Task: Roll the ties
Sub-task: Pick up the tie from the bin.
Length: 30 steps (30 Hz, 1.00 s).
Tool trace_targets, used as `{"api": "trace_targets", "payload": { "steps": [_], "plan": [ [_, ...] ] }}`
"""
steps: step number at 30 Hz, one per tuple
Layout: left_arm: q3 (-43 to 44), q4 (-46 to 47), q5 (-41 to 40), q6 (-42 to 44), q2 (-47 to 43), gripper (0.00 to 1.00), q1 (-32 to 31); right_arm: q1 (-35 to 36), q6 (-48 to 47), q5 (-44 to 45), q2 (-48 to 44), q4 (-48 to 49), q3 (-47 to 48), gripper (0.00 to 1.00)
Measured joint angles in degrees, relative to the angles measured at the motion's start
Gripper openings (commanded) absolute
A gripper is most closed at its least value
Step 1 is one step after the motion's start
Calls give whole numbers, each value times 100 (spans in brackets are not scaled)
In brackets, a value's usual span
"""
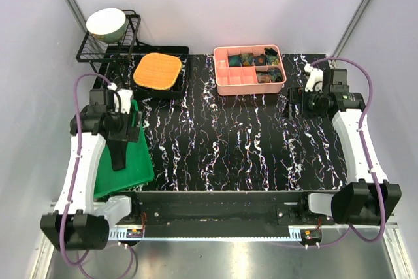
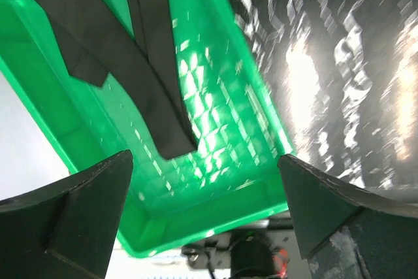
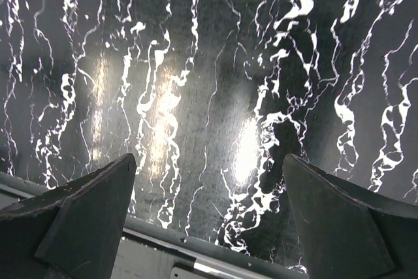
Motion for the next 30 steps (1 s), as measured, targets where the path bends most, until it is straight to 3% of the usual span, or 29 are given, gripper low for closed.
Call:
{"api": "trace_targets", "payload": {
  "steps": [13, 30],
  "plan": [
    [-1038, -133, 96, 1582, 1128, 99, 1075, 0, -136, -131, 247, -107, -83, 100],
    [-1200, 946, 332, 2006, 3027, 99, 1847, 0, -179, -151, 295, -190, -177, 100]
  ]
}}
